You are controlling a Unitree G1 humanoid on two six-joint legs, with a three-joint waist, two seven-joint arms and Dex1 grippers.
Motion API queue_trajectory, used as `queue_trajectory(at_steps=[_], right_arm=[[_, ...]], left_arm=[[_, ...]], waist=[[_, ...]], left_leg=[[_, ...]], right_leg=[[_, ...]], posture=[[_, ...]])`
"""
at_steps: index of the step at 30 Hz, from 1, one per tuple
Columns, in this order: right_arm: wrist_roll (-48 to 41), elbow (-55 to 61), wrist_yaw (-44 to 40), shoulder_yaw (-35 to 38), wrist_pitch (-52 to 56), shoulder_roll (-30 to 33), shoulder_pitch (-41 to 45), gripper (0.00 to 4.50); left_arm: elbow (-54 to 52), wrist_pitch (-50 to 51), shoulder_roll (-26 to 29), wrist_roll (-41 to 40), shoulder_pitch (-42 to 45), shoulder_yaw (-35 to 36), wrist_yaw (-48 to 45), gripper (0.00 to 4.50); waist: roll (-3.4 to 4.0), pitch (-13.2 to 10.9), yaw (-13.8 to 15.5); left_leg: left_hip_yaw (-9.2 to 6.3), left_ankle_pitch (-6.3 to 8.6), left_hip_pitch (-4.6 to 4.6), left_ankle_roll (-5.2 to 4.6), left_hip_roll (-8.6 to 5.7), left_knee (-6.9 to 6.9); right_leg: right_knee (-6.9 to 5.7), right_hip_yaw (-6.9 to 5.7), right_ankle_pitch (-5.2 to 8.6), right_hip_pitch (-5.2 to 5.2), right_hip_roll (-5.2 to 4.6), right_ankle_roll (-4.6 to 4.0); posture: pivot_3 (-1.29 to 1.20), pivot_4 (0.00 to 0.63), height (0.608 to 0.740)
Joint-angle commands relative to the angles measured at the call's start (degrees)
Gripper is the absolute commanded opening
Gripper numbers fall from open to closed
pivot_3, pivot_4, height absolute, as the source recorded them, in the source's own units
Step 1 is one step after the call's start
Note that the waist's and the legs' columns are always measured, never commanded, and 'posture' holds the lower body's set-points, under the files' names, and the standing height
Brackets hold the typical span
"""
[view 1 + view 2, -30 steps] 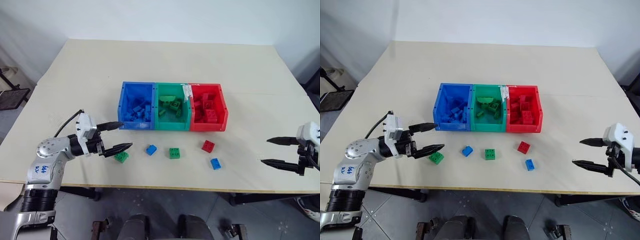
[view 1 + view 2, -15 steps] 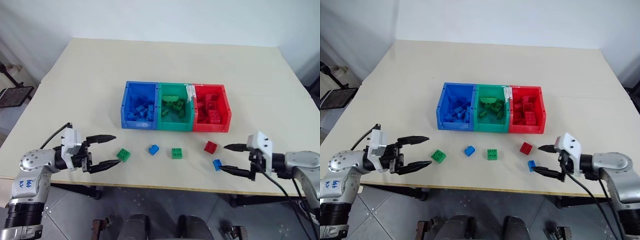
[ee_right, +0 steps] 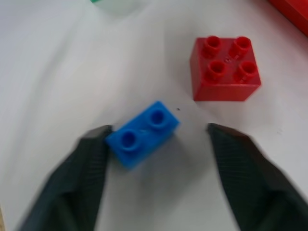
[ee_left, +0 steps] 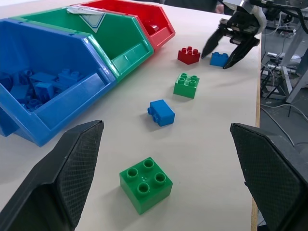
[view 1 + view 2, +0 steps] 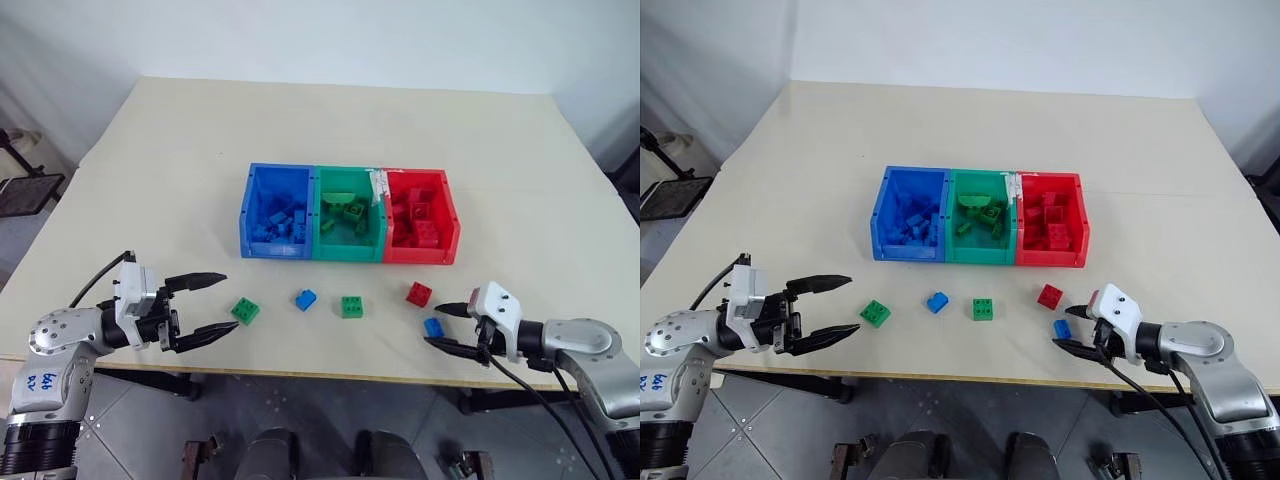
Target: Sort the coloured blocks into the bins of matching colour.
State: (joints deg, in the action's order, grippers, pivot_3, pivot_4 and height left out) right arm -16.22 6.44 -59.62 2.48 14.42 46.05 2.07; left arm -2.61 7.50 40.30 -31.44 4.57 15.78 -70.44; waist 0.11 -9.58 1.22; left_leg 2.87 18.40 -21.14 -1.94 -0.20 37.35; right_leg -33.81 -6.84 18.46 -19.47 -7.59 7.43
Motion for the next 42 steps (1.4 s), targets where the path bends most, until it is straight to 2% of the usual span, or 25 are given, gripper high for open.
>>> queue_trajectory(at_steps=[1,2,3,8,11,16,18,22,27,30,33,37,40,42], right_arm=[[0.40,-0.33,-0.09,-0.46,-1.13,-0.41,-1.22,1.84],[0.27,-0.26,-0.11,-0.17,-1.32,-0.34,-1.27,1.53],[0.08,-0.18,-0.16,0.19,-1.71,-0.27,-1.31,1.43],[-3.35,2.43,-0.57,4.00,-0.39,0.99,-0.44,1.43],[-8.33,5.93,-1.56,6.99,3.61,2.17,3.23,1.43],[-10.50,7.01,0.13,3.81,9.47,0.52,14.00,1.43],[-9.74,5.42,1.89,-0.33,12.71,-2.74,20.32,1.43],[-5.93,-0.33,3.38,-6.44,10.86,-10.09,29.85,1.43],[-2.01,-13.27,4.27,-11.99,4.74,-22.38,42.56,1.43],[0.30,-24.92,5.86,-13.46,-0.63,-31.34,50.36,1.43],[3.11,-34.43,6.70,-13.81,-5.47,-35.51,54.58,1.43],[4.33,-45.04,7.57,-12.65,-11.47,-40.53,59.45,1.43],[7.58,-55.04,13.79,-11.92,-16.38,-43.63,64.16,2.37],[8.71,-58.34,14.92,-11.45,-19.68,-44.22,65.48,3.05]], left_arm=[[-2.20,-0.42,0.45,-1.69,-0.66,1.78,0.25,4.50],[-2.25,-0.43,0.48,-1.72,-0.77,1.78,0.26,4.50],[-2.26,-0.44,0.51,-1.75,-0.85,1.76,0.25,4.50],[-2.14,-0.42,0.50,-1.88,-0.43,1.64,0.37,4.50],[-1.47,-0.50,0.39,-1.78,0.47,1.30,0.40,4.50],[-0.29,-0.93,0.13,-1.55,2.15,0.77,0.04,4.50],[0.29,-1.20,0.15,-1.26,2.63,0.80,0.09,4.50],[1.65,-2.01,0.25,-0.95,3.60,0.96,0.17,4.50],[3.35,-3.26,0.48,-0.71,4.46,1.57,0.23,4.50],[3.21,-3.84,0.35,-0.62,4.35,2.09,1.11,4.50],[2.54,-4.09,0.22,-0.62,3.84,2.49,1.97,4.50],[1.60,-4.42,0.15,-0.73,2.82,3.01,2.99,4.50],[1.32,-4.69,0.05,-0.67,2.40,3.09,3.53,4.50],[1.17,-4.85,-0.03,-0.65,2.37,2.98,3.88,4.50]], waist=[[-0.01,0.01,0.00],[-0.01,0.01,-0.01],[-0.01,0.01,-0.01],[0.00,0.00,0.00],[0.07,-0.04,0.01],[0.08,-0.05,-0.58],[0.07,-0.04,-1.02],[0.07,-0.04,-1.56],[0.07,-0.04,-1.63],[0.07,-0.04,-2.23],[0.05,-0.03,-2.78],[0.05,-0.03,-3.05],[0.08,-0.05,-3.55],[0.08,-0.05,-3.69]], left_leg=[[0.00,0.00,0.00,0.00,0.00,0.00],[0.00,0.00,0.01,0.00,0.00,0.00],[0.00,0.00,0.00,0.00,0.00,0.00],[0.01,0.00,-0.01,0.00,0.00,0.00],[0.01,0.00,-0.02,0.00,0.00,0.01],[0.00,0.01,-0.01,0.03,0.10,0.02],[0.00,0.01,0.00,0.03,0.09,0.00],[0.00,0.00,-0.03,0.05,0.11,-0.01],[0.00,-0.01,-0.04,0.03,0.00,0.00],[-0.05,-0.01,-0.03,0.04,0.02,0.01],[-0.35,-0.01,-0.01,0.05,-0.03,0.07],[-0.72,-0.01,-0.04,0.05,-0.11,0.06],[-0.71,-0.03,-0.03,0.10,-0.10,0.02],[-0.72,-0.06,-0.03,0.14,-0.08,-0.02]], right_leg=[[0.00,0.00,0.00,0.01,0.00,0.00],[0.00,0.00,0.00,0.01,0.00,0.00],[0.00,0.00,0.00,0.00,0.00,0.00],[0.01,0.01,0.00,-0.01,0.00,-0.01],[0.01,0.01,0.00,-0.01,-0.01,-0.01],[0.00,0.03,0.02,-0.03,-0.03,-0.03],[-0.02,0.02,0.02,-0.04,-0.03,-0.04],[-0.11,-0.02,0.03,-0.13,0.02,-0.07],[-0.30,-0.18,0.03,-0.22,0.06,-0.06],[-0.52,-0.36,0.03,-0.29,0.07,-0.06],[-1.19,-0.46,0.02,-0.46,0.05,-0.07],[-1.28,-0.37,0.00,-0.41,0.06,-0.10],[-1.28,-0.39,0.00,-0.43,0.09,-0.10],[-1.29,-0.38,0.00,-0.46,0.12,-0.11]], posture=[[0.00,0.150,0.740],[0.00,0.150,0.740],[0.00,0.150,0.740],[0.00,0.150,0.740],[0.00,0.150,0.740],[0.00,0.150,0.740],[0.00,0.150,0.740],[0.00,0.150,0.740],[0.00,0.150,0.740],[0.00,0.150,0.740],[0.00,0.150,0.740],[0.00,0.150,0.740],[0.00,0.150,0.740],[0.00,0.150,0.740]])
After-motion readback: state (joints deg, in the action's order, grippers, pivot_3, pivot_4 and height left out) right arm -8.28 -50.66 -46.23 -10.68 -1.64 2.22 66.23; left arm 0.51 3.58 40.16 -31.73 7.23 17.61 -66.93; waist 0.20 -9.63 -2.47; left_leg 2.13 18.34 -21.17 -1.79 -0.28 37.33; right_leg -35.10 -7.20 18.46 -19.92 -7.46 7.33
